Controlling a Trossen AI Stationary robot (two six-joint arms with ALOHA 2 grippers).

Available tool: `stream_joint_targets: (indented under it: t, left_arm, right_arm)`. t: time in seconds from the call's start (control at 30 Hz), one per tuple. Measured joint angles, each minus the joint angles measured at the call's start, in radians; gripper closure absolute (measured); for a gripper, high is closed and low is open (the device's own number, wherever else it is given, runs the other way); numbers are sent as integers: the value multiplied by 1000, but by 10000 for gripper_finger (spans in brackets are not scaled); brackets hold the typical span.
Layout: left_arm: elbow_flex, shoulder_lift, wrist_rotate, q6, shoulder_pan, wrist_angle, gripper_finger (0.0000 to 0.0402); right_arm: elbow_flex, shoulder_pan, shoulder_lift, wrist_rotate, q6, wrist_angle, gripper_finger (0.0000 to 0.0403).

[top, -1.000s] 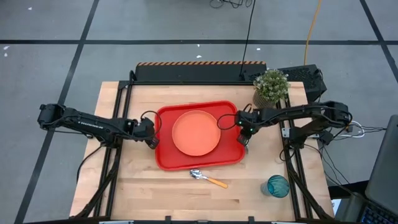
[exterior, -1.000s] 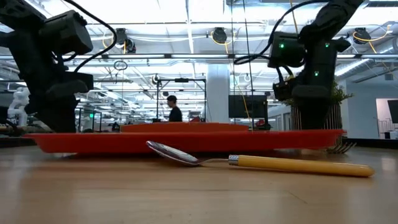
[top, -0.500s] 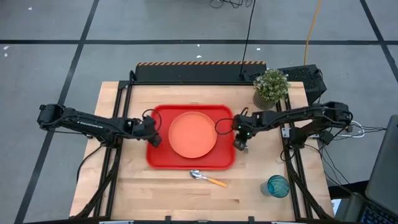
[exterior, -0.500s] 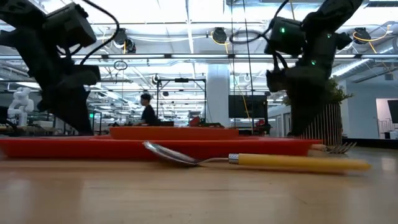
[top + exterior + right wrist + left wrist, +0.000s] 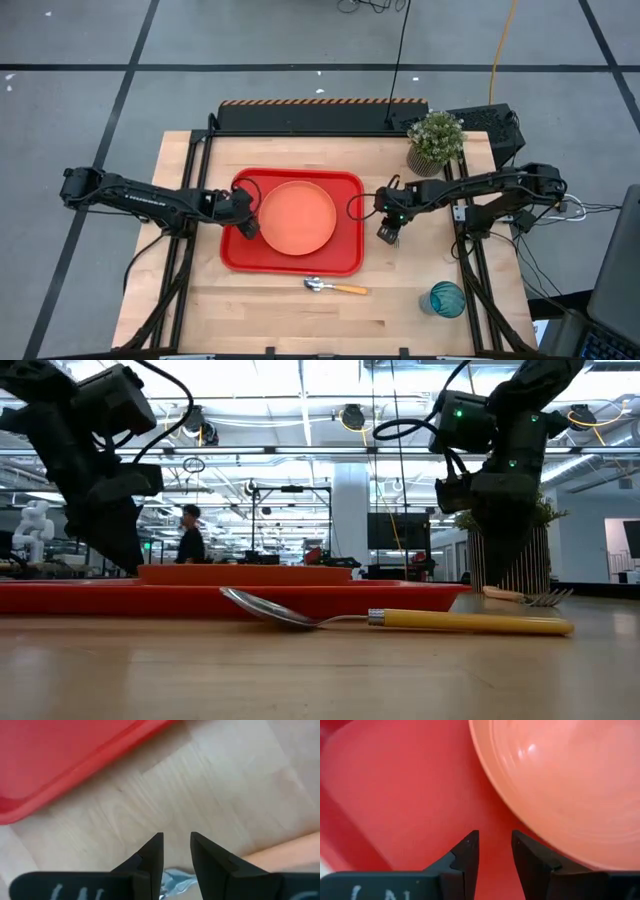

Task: Pick and place plate/cup/fork/spoon on tray
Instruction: Move the orange serving tray to the center of the table

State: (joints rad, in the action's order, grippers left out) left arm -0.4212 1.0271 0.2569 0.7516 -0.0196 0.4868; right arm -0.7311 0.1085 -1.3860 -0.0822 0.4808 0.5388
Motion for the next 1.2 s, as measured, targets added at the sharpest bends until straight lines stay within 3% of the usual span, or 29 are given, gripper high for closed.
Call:
stream_joint_targets:
  t: [0.3, 0.5, 0.83, 1.2]
  left_arm:
    - [-197, 0, 69, 3, 0, 435, 284]
    - [-158, 0, 56, 91, 6, 624, 284]
    - [-34, 41, 11, 210, 7, 527, 284]
    - [-27, 66, -26, 110, 8, 290, 284]
  right_arm:
    - [1, 21, 47, 6, -14, 44, 312]
    - [1, 22, 142, 31, -28, 111, 312]
    - [2, 26, 331, 85, -12, 104, 312]
    - [2, 26, 375, 85, -13, 65, 312]
